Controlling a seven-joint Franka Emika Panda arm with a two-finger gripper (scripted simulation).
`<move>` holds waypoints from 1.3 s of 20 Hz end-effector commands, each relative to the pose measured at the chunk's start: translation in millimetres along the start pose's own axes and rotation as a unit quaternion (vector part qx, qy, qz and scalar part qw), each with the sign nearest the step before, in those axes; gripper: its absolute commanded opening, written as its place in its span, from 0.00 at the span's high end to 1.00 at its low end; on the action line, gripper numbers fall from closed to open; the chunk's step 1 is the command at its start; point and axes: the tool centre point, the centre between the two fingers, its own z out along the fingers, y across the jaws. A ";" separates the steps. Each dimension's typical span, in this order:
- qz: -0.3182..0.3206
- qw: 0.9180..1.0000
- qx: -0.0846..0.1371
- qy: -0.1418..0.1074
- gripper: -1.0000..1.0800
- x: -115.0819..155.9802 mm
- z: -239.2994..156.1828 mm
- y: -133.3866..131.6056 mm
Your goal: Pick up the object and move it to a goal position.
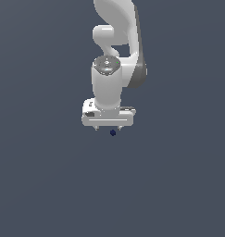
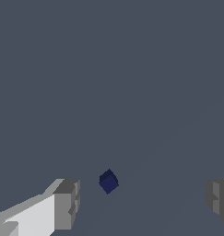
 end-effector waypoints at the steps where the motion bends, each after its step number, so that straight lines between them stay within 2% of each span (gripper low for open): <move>1: -0.002 1.000 0.000 0.000 0.04 -0.3 0.7 -0.5; 8: -0.027 1.000 0.000 -0.001 0.04 -4.9 10.2 -1.6; 16: -0.101 0.995 0.000 -0.002 0.04 -19.3 36.5 -5.8; 20: -0.156 0.988 0.000 -0.002 0.04 -31.1 55.1 -9.6; 26: -0.237 0.972 0.003 -0.002 0.04 -50.2 81.0 -16.4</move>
